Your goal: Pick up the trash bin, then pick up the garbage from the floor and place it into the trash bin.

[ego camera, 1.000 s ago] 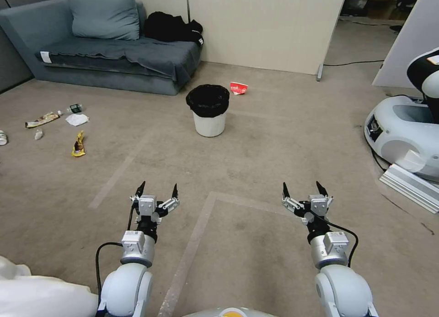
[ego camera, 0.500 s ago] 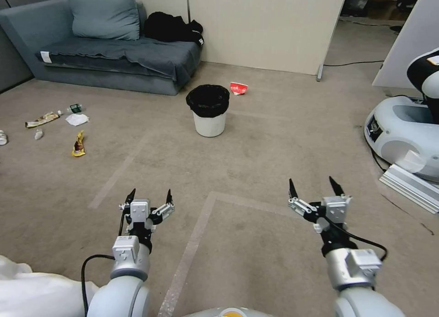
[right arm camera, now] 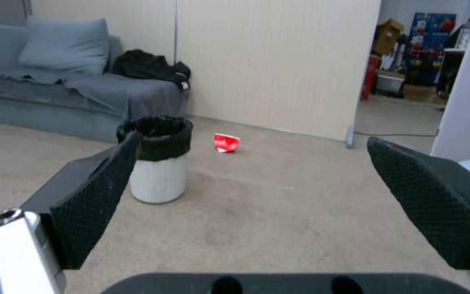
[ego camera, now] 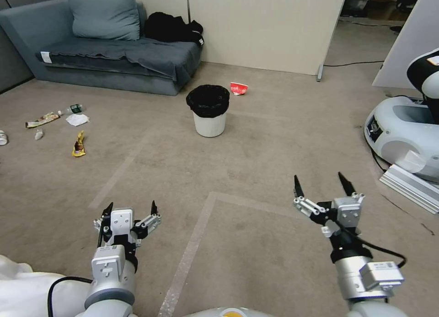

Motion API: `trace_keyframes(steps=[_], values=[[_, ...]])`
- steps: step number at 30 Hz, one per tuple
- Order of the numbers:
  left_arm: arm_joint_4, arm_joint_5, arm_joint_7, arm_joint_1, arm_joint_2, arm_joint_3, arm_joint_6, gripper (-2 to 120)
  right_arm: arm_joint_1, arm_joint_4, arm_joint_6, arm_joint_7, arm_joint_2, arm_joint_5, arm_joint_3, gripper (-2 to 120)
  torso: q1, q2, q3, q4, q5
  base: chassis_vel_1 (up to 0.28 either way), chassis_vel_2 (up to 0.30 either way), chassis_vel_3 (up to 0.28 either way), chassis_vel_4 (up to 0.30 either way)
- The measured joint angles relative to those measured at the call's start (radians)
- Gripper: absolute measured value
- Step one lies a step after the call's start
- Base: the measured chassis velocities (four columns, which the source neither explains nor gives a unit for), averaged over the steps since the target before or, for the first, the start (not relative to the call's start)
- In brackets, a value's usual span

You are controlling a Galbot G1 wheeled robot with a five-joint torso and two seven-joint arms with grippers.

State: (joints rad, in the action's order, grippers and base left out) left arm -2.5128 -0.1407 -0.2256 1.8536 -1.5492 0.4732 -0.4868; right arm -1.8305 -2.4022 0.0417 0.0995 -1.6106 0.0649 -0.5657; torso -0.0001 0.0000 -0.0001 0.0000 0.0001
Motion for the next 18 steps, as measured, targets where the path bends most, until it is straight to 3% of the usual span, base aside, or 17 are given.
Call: trace_keyframes(steps=[9,18], values=[[0.005,-0.013,0.009,-0.001,0.004,0.001,0.015,100,-0.002,0.007,0.010,0.000,0.001,-0.002,-0.001,100,0.000,0.000,0.000,0.0000,0.0000,-0.037,0.032,0.041,-0.034],[0.009,-0.019,0.019,-0.001,0.005,0.001,0.019,100,-0.004,0.008,0.011,-0.003,0.002,-0.002,-0.002,100,0.000,0.000,0.000,0.0001,0.0001,-0.192,0.195,0.192,-0.189]])
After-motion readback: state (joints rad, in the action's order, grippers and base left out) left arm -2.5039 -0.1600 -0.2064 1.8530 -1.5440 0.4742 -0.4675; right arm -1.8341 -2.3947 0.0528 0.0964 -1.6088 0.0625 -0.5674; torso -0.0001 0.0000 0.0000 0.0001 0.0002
